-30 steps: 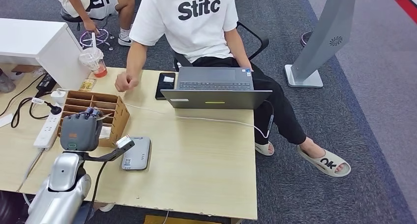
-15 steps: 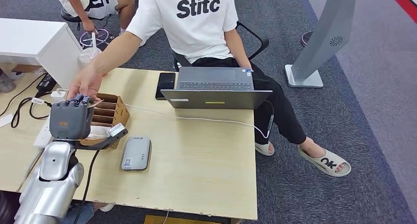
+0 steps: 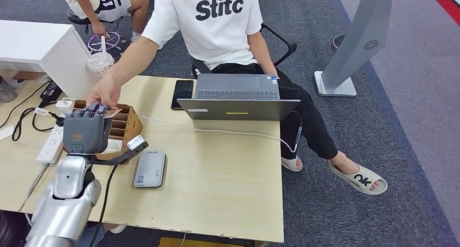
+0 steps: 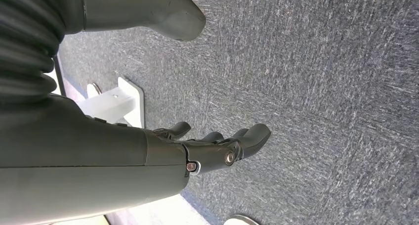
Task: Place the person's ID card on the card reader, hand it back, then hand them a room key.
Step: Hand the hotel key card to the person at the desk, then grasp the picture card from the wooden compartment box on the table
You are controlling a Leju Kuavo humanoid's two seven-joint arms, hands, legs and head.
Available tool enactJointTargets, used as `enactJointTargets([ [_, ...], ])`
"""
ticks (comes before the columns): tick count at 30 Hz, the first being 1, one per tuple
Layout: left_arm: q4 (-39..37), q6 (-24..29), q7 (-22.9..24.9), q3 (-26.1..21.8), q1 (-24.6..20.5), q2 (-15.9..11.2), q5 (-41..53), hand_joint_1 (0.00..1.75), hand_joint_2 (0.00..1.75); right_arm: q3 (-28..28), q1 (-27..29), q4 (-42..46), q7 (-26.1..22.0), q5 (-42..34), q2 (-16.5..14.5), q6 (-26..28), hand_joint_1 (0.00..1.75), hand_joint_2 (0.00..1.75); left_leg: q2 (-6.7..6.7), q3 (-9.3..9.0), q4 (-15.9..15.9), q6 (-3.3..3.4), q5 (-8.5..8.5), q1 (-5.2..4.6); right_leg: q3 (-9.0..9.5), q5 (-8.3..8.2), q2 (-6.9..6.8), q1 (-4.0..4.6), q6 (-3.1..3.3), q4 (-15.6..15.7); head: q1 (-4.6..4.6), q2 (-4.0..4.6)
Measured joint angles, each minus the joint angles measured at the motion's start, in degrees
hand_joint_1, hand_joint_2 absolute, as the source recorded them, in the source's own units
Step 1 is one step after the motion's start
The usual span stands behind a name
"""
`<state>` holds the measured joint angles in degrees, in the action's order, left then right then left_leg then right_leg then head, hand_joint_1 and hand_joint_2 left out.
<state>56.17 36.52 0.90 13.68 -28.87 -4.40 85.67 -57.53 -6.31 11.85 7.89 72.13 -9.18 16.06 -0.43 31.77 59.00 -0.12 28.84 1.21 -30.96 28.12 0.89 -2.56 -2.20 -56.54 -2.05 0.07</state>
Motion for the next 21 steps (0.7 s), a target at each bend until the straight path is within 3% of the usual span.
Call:
enactJointTargets([
  [6, 1.82, 2.75, 0.13, 0.02, 1.46, 1.17, 0.01, 0.00, 1.75, 0.00, -0.01, 0.00, 0.27, 0.07, 0.00, -0.02, 0.00, 1.75, 0.00, 0.01, 0.00, 0.00, 0.00, 0.00, 0.00, 0.00, -0.01, 0.00, 0.00, 0.00, -0.01, 0.00],
  [21, 6.41, 2.97, -0.92, 0.02, 3.75, 2.22, -1.20, 0.00, 1.75, 0.00, -0.02, 0.00, 0.27, 0.01, 0.00, 0.14, 0.00, 1.75, 0.00, 0.01, 0.00, 0.00, 0.00, 0.00, 0.00, 0.00, -0.01, 0.00, 0.00, 0.00, -0.01, 0.00],
])
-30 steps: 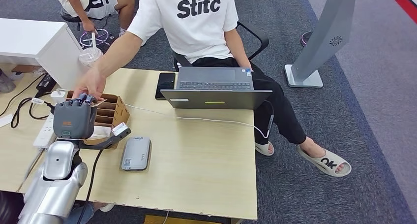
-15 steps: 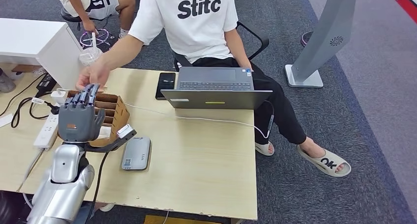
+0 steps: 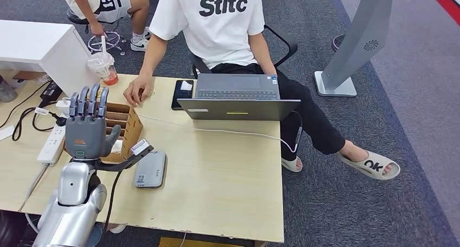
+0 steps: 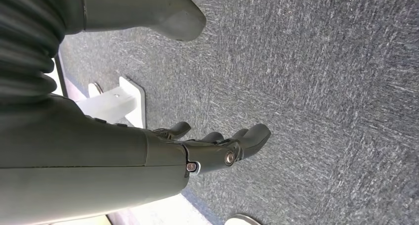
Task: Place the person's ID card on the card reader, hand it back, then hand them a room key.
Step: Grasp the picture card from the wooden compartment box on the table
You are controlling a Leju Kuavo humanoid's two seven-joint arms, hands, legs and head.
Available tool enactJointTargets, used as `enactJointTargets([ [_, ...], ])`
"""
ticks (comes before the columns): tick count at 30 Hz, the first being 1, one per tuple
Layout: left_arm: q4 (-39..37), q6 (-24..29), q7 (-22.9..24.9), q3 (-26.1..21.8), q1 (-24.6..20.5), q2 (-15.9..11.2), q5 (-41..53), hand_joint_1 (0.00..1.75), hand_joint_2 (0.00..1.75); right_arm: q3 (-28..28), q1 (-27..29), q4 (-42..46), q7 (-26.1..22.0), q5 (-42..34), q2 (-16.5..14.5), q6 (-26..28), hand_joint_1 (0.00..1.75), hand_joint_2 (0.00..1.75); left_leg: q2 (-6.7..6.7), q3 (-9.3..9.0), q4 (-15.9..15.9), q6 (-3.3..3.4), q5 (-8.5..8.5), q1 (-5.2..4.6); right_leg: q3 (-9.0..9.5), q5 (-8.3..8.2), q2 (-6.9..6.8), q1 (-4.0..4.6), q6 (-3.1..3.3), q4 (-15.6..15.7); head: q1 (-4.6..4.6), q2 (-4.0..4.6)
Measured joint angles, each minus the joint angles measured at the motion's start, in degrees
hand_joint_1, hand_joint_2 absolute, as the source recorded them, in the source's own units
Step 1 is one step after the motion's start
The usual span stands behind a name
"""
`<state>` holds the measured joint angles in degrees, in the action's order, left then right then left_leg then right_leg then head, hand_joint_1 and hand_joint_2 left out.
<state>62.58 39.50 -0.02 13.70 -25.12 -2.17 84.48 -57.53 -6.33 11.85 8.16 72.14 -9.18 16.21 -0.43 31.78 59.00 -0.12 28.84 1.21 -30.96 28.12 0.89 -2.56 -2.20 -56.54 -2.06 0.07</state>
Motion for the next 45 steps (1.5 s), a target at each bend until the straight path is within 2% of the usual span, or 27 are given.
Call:
enactJointTargets([
  [7, 5.35, -0.99, -1.31, 0.00, 3.49, 0.22, -4.22, 0.00, 1.75, -0.04, 0.16, 0.00, -0.64, -1.09, 0.00, 0.28, 0.00, 1.75, 0.01, 0.01, 0.00, 0.00, 0.00, -0.01, -0.01, 0.00, 0.00, 0.00, 0.00, 0.02, 0.00, 0.00],
  [12, 8.66, -5.48, -1.32, 0.00, 5.75, -0.05, -6.98, 0.00, 1.75, -0.25, 0.45, 0.01, -1.03, -1.85, 0.00, 0.37, 0.00, 1.75, 0.01, 0.00, 0.00, 0.00, 0.00, 0.00, -0.01, 0.00, 0.00, 0.00, 0.00, 0.01, 0.00, 0.00],
  [16, 11.75, -11.95, -1.38, 0.33, 7.95, -0.95, -10.05, 0.00, 1.75, -0.69, 0.55, 0.02, -1.04, -2.73, 0.01, 0.42, 0.00, 1.75, 0.02, 0.00, 0.00, 0.00, 0.00, 0.00, -0.01, 0.00, 0.01, 0.00, 0.00, 0.01, -0.01, 0.00],
  [23, 19.70, -21.58, -1.32, 1.87, 12.78, -4.89, -16.98, 0.00, 1.75, -1.91, 0.78, 0.05, -1.73, -3.79, 0.02, 0.43, 0.00, 1.75, 0.03, 0.03, -0.01, 0.00, 0.01, 0.00, -0.04, 0.02, 0.01, 0.00, -0.01, 0.01, 0.00, 0.00],
  [28, 22.39, -27.48, -1.03, 1.86, 14.32, -9.50, -20.66, 0.00, 1.75, -2.43, 0.82, 0.07, -1.99, -4.03, 0.15, 0.40, 0.00, 1.75, 0.02, 0.02, -0.01, 0.00, 0.00, 0.02, -0.04, 0.02, 0.01, 0.01, -0.01, 0.00, 0.01, 0.00],
  [31, 22.64, -29.26, -1.04, 1.41, 14.59, -11.91, -22.12, 0.00, 1.75, -2.70, 0.86, 0.07, -1.71, -3.93, 0.23, 0.30, 0.00, 1.75, 0.02, 0.02, -0.02, -0.01, -0.01, 0.02, -0.03, 0.02, 0.00, 0.01, 0.00, -0.01, 0.01, 0.00],
  [35, 22.63, -30.07, -0.53, 0.62, 14.79, -13.88, -20.46, 0.00, 1.75, -2.98, 0.93, 0.07, -1.32, -3.63, 0.24, 0.25, 0.00, 1.75, 0.00, 0.03, -0.01, -0.02, -0.01, 0.02, -0.03, 0.02, -0.01, 0.01, 0.00, -0.01, -0.01, 0.00],
  [40, 22.32, -28.55, 4.64, 0.57, 14.75, -15.84, -8.84, 0.00, 1.75, -3.07, 0.95, 0.08, -1.11, -3.25, 0.24, 0.27, 0.00, 1.75, 0.02, 0.02, -0.01, -0.01, -0.01, 0.01, -0.05, 0.02, 0.01, 0.00, 0.00, 0.00, 0.00, 0.00],
  [45, 21.96, -28.08, 5.86, 0.58, 14.71, -16.66, -6.28, 0.00, 1.75, -3.08, 0.95, 0.09, -1.08, -3.21, 0.24, 0.27, 0.00, 1.75, 0.02, 0.02, -0.01, -0.01, -0.01, 0.01, -0.06, 0.02, 0.01, 0.01, 0.00, 0.00, 0.00, 0.00],
])
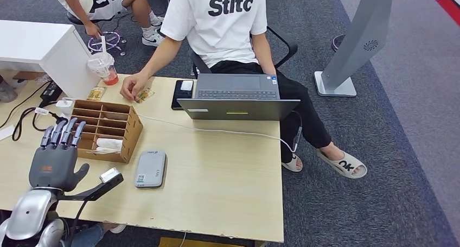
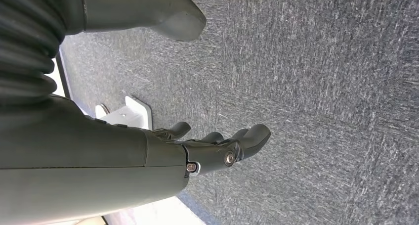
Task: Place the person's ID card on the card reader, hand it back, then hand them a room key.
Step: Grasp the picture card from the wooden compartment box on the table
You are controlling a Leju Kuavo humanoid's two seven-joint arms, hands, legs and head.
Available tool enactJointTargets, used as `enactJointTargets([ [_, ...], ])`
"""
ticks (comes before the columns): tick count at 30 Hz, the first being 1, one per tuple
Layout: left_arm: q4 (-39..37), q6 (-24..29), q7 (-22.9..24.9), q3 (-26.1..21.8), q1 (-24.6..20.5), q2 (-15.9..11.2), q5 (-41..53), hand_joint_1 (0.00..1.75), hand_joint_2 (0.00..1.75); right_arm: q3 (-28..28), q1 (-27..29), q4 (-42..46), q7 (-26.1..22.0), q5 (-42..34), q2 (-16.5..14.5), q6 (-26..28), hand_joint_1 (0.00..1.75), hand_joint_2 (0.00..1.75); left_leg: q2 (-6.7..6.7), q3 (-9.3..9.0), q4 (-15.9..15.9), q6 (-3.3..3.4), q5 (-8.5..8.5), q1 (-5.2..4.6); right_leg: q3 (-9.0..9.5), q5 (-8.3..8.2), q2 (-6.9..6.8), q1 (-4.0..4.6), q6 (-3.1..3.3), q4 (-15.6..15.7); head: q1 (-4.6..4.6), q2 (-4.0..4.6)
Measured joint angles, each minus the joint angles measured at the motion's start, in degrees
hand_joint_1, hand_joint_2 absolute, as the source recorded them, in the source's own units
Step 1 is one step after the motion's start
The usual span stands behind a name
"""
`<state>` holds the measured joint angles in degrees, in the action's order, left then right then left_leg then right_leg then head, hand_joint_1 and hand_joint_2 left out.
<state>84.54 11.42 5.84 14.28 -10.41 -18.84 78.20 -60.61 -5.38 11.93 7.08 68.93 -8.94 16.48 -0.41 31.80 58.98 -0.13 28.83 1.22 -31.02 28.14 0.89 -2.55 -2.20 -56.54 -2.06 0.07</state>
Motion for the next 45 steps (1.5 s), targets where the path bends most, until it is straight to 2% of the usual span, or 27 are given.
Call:
enactJointTargets([
  [8, -2.22, 0.30, 1.38, 0.07, -1.54, 0.13, 4.26, 0.00, 1.75, 0.00, -0.01, 0.00, 0.00, 0.38, 0.00, -0.09, 0.00, 1.75, 0.00, 0.00, 0.00, 0.00, 0.00, 0.00, -0.01, 0.00, 0.00, 0.00, 0.00, 0.00, 0.00, 0.00],
  [20, -8.50, 1.98, 1.32, 0.21, -4.28, 2.27, 5.43, 0.00, 1.75, 0.00, -0.08, 0.00, 0.07, 0.75, 0.00, -0.09, 0.00, 1.75, 0.00, 0.00, 0.00, 0.00, 0.00, 0.00, -0.02, -0.01, 0.01, 0.00, 0.01, 0.00, -0.01, 0.00],
  [45, -10.61, 2.07, 1.33, 0.29, -4.92, 3.05, 5.43, 0.00, 1.75, 0.00, -0.08, 0.00, 0.07, 0.75, 0.00, -0.09, 0.00, 1.75, 0.01, 0.00, 0.00, 0.00, 0.00, 0.00, -0.01, -0.01, 0.01, 0.00, 0.01, 0.00, 0.01, 0.00],
])
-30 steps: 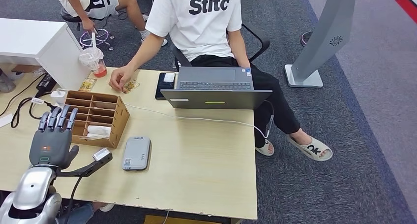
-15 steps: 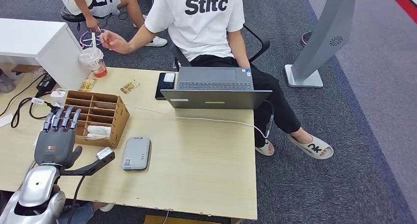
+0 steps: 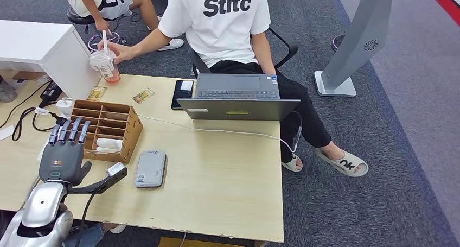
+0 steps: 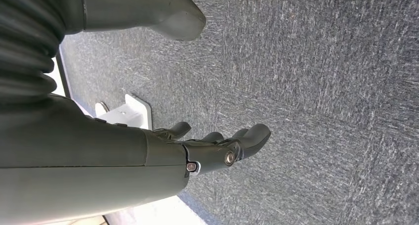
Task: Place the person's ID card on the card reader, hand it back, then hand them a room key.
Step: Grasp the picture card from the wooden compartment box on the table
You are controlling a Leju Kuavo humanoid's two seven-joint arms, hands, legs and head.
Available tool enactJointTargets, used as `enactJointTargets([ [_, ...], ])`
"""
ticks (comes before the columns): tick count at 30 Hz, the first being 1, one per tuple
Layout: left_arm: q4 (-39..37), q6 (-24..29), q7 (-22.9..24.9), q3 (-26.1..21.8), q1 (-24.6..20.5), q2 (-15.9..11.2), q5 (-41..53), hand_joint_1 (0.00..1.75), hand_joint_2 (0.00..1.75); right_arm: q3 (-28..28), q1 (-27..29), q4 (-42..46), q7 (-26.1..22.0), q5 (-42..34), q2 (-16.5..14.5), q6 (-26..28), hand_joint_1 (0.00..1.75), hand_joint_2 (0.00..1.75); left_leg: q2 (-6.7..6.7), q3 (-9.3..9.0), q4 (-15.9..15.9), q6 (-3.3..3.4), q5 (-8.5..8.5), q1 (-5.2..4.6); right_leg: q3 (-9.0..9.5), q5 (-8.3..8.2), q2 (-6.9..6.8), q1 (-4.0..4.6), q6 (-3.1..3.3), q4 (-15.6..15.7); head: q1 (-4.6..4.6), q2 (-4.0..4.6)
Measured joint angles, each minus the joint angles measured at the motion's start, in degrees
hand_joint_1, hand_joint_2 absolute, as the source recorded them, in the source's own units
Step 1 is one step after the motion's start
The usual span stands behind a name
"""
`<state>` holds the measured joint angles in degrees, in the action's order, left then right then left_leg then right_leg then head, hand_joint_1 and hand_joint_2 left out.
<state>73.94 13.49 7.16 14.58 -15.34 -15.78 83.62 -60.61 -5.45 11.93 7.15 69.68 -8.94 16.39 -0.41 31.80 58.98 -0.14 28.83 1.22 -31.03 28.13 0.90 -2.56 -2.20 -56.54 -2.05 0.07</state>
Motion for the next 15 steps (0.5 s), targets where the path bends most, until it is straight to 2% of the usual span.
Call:
enactJointTargets([
  [5, -1.37, 0.59, 0.20, 0.00, -0.59, 0.46, 0.40, 0.03, 1.75, 0.07, -0.01, 0.00, 0.00, 0.78, 0.00, -0.17, 0.00, 1.75, -0.03, 0.00, 0.00, 0.00, 0.00, 0.00, 0.00, 0.00, -0.03, 0.00, 0.00, 0.01, -0.01, 0.00],
  [10, -8.78, 5.50, 0.13, 0.00, -2.92, 2.54, 1.70, 0.07, 1.75, 0.19, -0.16, 0.00, 0.01, 1.29, 0.00, -0.61, 0.00, 1.75, -0.05, -0.01, 0.00, -0.01, -0.01, 0.00, 0.02, -0.01, -0.02, 0.00, 0.01, 0.00, -0.01, 0.00],
  [15, -13.57, 6.40, -0.02, 0.00, -4.74, 3.98, 1.55, 0.11, 1.75, 0.39, -0.16, 0.00, 0.02, 1.53, 0.00, -0.61, 0.00, 1.75, -0.05, 0.00, 0.00, -0.01, -0.01, 0.00, 0.02, -0.01, -0.02, 0.00, 0.01, 0.00, -0.01, 0.00],
])
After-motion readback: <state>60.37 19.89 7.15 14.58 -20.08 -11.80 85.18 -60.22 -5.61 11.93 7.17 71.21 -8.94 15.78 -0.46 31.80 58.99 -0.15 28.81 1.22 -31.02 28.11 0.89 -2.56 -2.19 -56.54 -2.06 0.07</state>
